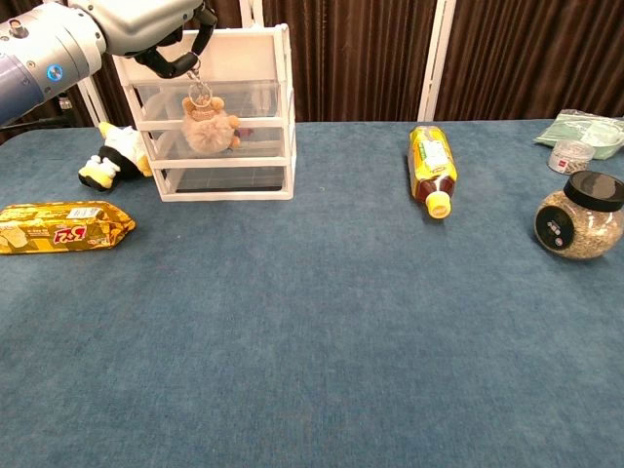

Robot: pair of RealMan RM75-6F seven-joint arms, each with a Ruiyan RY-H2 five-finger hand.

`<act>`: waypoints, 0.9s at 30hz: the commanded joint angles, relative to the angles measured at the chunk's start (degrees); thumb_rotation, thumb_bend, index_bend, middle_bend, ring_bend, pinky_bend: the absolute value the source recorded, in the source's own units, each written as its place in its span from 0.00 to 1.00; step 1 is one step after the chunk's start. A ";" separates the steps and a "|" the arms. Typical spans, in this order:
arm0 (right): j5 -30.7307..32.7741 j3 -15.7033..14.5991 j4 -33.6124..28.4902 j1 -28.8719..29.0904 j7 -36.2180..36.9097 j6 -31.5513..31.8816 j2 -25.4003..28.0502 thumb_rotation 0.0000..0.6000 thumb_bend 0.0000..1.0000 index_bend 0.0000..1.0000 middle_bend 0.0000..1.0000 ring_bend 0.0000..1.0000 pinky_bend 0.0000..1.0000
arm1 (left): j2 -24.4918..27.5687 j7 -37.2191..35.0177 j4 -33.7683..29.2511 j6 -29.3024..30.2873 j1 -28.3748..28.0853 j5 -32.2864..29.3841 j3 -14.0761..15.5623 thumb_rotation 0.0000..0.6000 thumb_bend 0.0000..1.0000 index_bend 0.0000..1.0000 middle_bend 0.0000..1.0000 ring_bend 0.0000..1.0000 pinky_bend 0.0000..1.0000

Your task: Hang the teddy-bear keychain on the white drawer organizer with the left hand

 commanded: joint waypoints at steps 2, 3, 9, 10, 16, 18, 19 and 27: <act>0.00 -0.02 0.01 0.03 -0.04 -0.09 -0.03 1.00 0.01 0.00 0.00 0.00 0.00 | -1.29 -2.92 3.57 1.36 0.31 2.22 0.49 1.00 0.45 0.53 1.00 0.92 0.80; -0.02 -0.02 0.02 0.03 -0.09 -0.09 -0.06 1.00 0.01 0.00 0.00 0.00 0.00 | -1.58 -3.58 4.37 1.42 0.31 2.55 0.55 1.00 0.45 0.52 1.00 0.92 0.80; -0.13 -0.02 0.12 0.03 -0.23 0.01 -0.20 1.00 0.01 0.00 0.00 0.00 0.00 | -3.10 -6.70 8.30 1.67 0.24 4.13 0.80 1.00 0.45 0.52 1.00 0.92 0.80; -0.10 0.02 0.15 0.02 -0.21 0.06 -0.22 1.00 0.01 0.00 0.00 0.00 0.00 | -3.35 -7.11 8.67 1.66 0.26 4.17 0.74 1.00 0.45 0.52 1.00 0.92 0.80; -0.10 0.05 0.28 0.03 -0.11 0.08 -0.29 1.00 0.01 0.00 0.00 0.00 0.00 | -4.81 -9.14 11.53 1.89 0.17 5.31 0.91 1.00 0.45 0.51 1.00 0.92 0.80; -0.11 0.07 0.29 0.02 -0.03 0.11 -0.29 1.00 0.01 0.00 0.00 0.00 0.00 | -5.32 -9.67 12.28 1.96 0.24 5.47 0.86 1.00 0.45 0.51 1.00 0.92 0.80; -0.10 0.08 0.31 0.03 -0.03 0.11 -0.29 1.00 0.01 0.00 0.00 0.00 0.00 | -5.45 -9.77 12.53 1.96 0.25 5.54 0.88 1.00 0.45 0.51 1.00 0.92 0.80; -0.06 0.13 0.41 0.03 0.02 0.14 -0.33 1.00 0.01 0.00 0.00 0.00 0.00 | -6.12 -10.61 14.33 2.10 0.50 6.10 0.82 1.00 0.45 0.51 1.00 0.92 0.80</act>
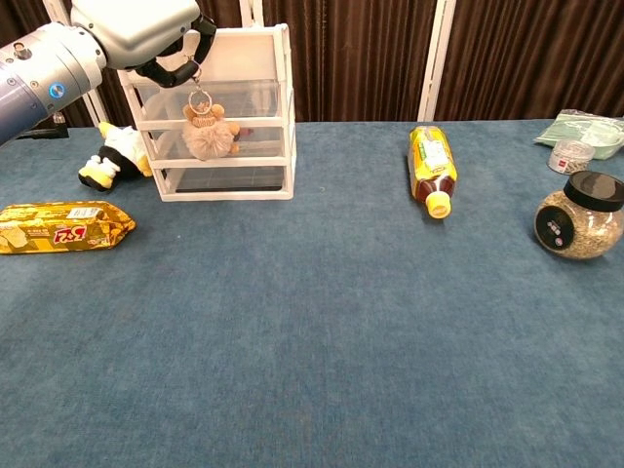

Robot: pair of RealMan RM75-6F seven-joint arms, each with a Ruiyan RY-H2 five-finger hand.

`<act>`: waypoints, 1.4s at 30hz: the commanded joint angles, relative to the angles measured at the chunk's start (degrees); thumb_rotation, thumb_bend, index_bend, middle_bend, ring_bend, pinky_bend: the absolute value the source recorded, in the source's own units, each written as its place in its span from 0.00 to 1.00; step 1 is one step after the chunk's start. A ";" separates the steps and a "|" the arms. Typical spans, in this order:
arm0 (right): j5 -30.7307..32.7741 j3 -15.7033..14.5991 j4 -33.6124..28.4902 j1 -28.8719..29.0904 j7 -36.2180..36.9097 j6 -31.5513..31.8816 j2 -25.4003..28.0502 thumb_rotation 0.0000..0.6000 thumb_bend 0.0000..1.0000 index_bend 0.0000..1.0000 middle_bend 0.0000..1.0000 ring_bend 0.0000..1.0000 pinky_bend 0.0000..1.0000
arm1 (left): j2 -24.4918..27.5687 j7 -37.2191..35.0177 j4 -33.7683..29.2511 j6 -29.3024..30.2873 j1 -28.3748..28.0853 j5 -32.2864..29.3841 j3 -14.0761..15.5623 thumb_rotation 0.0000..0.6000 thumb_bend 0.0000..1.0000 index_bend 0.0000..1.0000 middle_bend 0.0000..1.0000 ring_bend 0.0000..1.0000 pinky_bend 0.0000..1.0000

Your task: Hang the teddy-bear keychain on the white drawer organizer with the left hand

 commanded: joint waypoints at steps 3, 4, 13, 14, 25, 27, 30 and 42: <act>0.00 0.03 0.02 0.00 0.00 0.03 -0.04 1.00 0.01 0.00 0.00 0.00 0.00 | -0.15 -0.19 0.60 -0.03 0.13 0.21 -0.08 1.00 0.45 0.51 1.00 0.92 0.80; 0.00 0.04 0.03 0.00 0.00 0.05 -0.05 1.00 0.01 0.00 0.00 0.00 0.00 | -0.16 -0.18 0.67 -0.04 0.15 0.24 -0.09 1.00 0.45 0.51 1.00 0.92 0.80; -0.05 -0.01 0.03 0.01 0.13 -0.02 0.00 1.00 0.01 0.00 0.00 0.00 0.00 | -0.59 0.30 1.66 0.18 0.38 0.48 -0.35 1.00 0.27 0.51 1.00 0.92 0.80; -0.07 -0.04 0.02 -0.01 0.14 -0.02 0.00 1.00 0.01 0.00 0.00 0.00 0.00 | -0.67 0.46 1.74 0.40 0.36 0.53 -0.45 1.00 0.27 0.51 1.00 0.92 0.80; -0.43 -0.14 0.03 -0.06 0.25 0.21 0.02 1.00 0.01 0.00 0.00 0.00 0.00 | -2.18 1.43 2.86 2.80 0.06 0.19 -2.22 1.00 0.19 0.49 1.00 0.92 0.80; -0.54 -0.15 0.05 -0.06 0.41 0.28 0.02 1.00 0.01 0.00 0.00 0.00 0.00 | -2.46 1.65 3.33 3.03 -0.02 0.25 -2.33 1.00 0.19 0.49 1.00 0.92 0.80; -0.72 -0.23 0.09 -0.08 0.51 0.33 0.03 1.00 0.01 0.00 0.00 0.00 0.00 | -2.88 1.66 3.82 3.13 -0.16 0.25 -2.48 1.00 0.20 0.48 1.00 0.92 0.80; -0.86 -0.28 0.22 -0.13 0.79 0.50 0.02 1.00 0.01 0.00 0.00 0.00 0.00 | -5.27 1.65 6.22 4.53 -1.41 -0.15 -4.07 1.00 0.14 0.46 1.00 0.92 0.80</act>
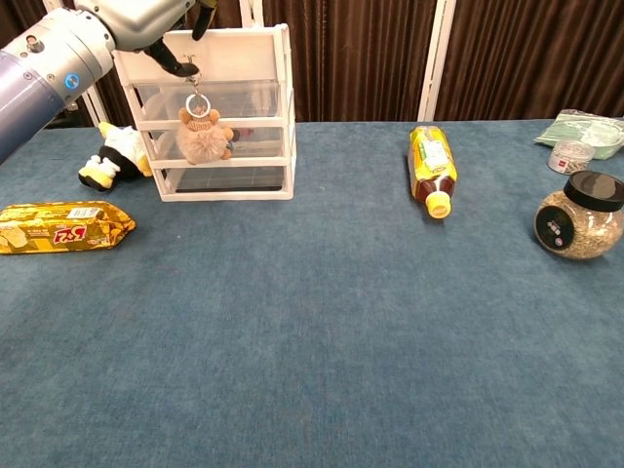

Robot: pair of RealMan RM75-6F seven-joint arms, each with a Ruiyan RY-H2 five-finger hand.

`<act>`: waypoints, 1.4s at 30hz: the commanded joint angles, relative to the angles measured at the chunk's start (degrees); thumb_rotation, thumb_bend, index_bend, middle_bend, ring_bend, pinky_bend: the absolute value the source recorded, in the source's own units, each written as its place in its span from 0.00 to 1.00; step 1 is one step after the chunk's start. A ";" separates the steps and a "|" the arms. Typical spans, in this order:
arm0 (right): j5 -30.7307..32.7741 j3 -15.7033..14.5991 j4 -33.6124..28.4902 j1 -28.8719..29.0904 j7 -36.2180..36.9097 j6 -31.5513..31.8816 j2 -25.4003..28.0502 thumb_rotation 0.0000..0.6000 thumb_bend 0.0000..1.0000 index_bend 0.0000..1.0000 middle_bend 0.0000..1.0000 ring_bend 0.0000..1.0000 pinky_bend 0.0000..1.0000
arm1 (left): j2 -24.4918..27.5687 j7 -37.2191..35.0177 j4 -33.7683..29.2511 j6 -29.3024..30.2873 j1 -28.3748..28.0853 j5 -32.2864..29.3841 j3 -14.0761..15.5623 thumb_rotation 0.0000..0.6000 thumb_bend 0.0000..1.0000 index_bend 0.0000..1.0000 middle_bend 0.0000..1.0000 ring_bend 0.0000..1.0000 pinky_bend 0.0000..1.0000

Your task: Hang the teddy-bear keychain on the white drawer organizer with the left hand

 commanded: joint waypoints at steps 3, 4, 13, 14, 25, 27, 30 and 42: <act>-0.07 0.05 -0.07 0.00 -0.01 0.12 0.03 1.00 0.01 0.00 0.00 0.00 0.00 | -1.08 0.22 -0.08 -0.21 -0.63 -1.32 -1.43 1.00 0.11 0.45 1.00 0.92 0.80; -0.09 0.07 -0.07 0.00 -0.02 0.17 0.02 1.00 0.01 0.00 0.00 0.00 0.00 | -1.22 0.37 -0.21 -0.33 -0.67 -1.68 -1.72 1.00 0.10 0.45 1.00 0.92 0.80; -0.07 0.19 -0.01 -0.08 0.41 0.45 0.05 1.00 0.01 0.00 0.00 0.00 0.00 | -1.21 3.81 -2.74 -1.45 -0.42 -5.86 -4.87 1.00 0.07 0.42 1.00 0.92 0.80; -0.08 0.18 0.02 -0.08 0.44 0.46 0.01 1.00 0.01 0.00 0.00 0.00 0.00 | -1.05 3.59 -3.16 -1.20 -0.32 -5.77 -4.84 1.00 0.07 0.43 1.00 0.92 0.80; 0.33 0.10 0.23 0.08 -0.10 -0.23 -0.08 1.00 0.02 0.00 0.00 0.00 0.00 | 6.08 -1.10 -20.89 12.35 5.06 2.49 -0.90 1.00 0.07 0.44 1.00 0.89 0.77; 0.44 0.10 0.27 0.10 -0.26 -0.35 -0.06 1.00 0.02 0.00 0.00 0.00 0.00 | 8.15 0.03 -25.64 14.63 7.15 3.38 0.00 1.00 0.07 0.43 0.98 0.86 0.73; 0.64 0.05 0.11 0.09 -0.59 -0.57 0.03 1.00 0.02 0.00 0.00 0.00 0.00 | 12.64 3.63 -34.24 17.74 11.77 4.61 2.67 1.00 0.07 0.40 0.86 0.75 0.64; 2.46 -0.23 -0.47 0.53 -3.82 -3.14 0.44 1.00 0.01 0.00 0.00 0.00 0.00 | 24.92 9.68 -60.80 21.25 29.65 -3.97 12.73 1.00 0.02 0.07 0.01 0.00 0.01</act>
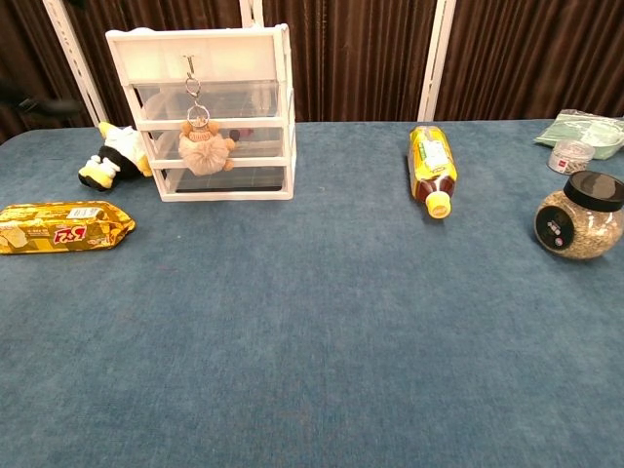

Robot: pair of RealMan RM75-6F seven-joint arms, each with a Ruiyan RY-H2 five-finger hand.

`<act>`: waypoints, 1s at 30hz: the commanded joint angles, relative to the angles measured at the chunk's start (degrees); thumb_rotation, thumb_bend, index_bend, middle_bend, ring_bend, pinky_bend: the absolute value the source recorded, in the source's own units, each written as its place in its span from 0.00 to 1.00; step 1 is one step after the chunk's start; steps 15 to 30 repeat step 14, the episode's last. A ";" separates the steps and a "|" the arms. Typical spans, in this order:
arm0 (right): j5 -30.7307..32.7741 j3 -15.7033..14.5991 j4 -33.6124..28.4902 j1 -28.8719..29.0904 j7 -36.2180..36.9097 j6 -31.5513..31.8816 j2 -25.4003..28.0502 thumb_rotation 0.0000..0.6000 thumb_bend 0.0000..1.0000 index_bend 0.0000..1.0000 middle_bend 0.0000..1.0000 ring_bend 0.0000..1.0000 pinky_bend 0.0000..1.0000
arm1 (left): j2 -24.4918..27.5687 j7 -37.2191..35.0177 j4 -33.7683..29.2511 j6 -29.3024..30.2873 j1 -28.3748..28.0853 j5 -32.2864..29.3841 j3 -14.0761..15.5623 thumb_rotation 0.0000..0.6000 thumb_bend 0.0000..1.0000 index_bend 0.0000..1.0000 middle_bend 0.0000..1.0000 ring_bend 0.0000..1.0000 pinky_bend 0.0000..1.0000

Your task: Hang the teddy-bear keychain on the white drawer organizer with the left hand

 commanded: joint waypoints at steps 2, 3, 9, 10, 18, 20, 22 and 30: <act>0.51 -0.18 -0.44 0.22 -1.33 -0.89 0.29 1.00 0.01 0.00 0.00 0.00 0.00 | 6.57 2.00 -12.34 0.77 8.65 -7.45 5.42 1.00 0.02 0.03 0.00 0.00 0.00; 0.57 -0.21 -0.54 0.25 -1.66 -1.02 0.33 1.00 0.01 0.00 0.00 0.00 0.00 | 7.53 1.68 -14.16 0.71 9.99 -8.65 6.23 1.00 0.01 0.01 0.00 0.00 0.00; 0.76 -0.45 -0.82 0.40 -2.85 -1.73 0.41 1.00 0.01 0.00 0.00 0.00 0.00 | 10.22 -1.24 -15.21 3.90 15.75 -7.20 9.32 1.00 0.00 0.00 0.00 0.00 0.00; 0.82 -0.45 -0.86 0.42 -3.01 -1.79 0.38 1.00 0.01 0.00 0.00 0.00 0.00 | 10.47 -1.96 -14.92 4.56 16.86 -6.68 9.89 1.00 0.00 0.00 0.00 0.00 0.00; 0.69 -0.73 -1.16 0.25 -3.30 -1.76 0.35 1.00 0.01 0.00 0.00 0.00 0.00 | 10.66 -3.68 -12.18 6.67 20.21 -3.47 11.77 1.00 0.00 0.00 0.00 0.00 0.00; 0.69 -0.73 -1.16 0.25 -3.30 -1.76 0.35 1.00 0.01 0.00 0.00 0.00 0.00 | 10.66 -3.68 -12.18 6.67 20.21 -3.47 11.77 1.00 0.00 0.00 0.00 0.00 0.00; 0.69 -0.73 -1.16 0.25 -3.30 -1.76 0.35 1.00 0.01 0.00 0.00 0.00 0.00 | 10.66 -3.68 -12.18 6.67 20.21 -3.47 11.77 1.00 0.00 0.00 0.00 0.00 0.00; 0.69 -0.73 -1.16 0.25 -3.30 -1.76 0.35 1.00 0.01 0.00 0.00 0.00 0.00 | 10.66 -3.68 -12.18 6.67 20.21 -3.47 11.77 1.00 0.00 0.00 0.00 0.00 0.00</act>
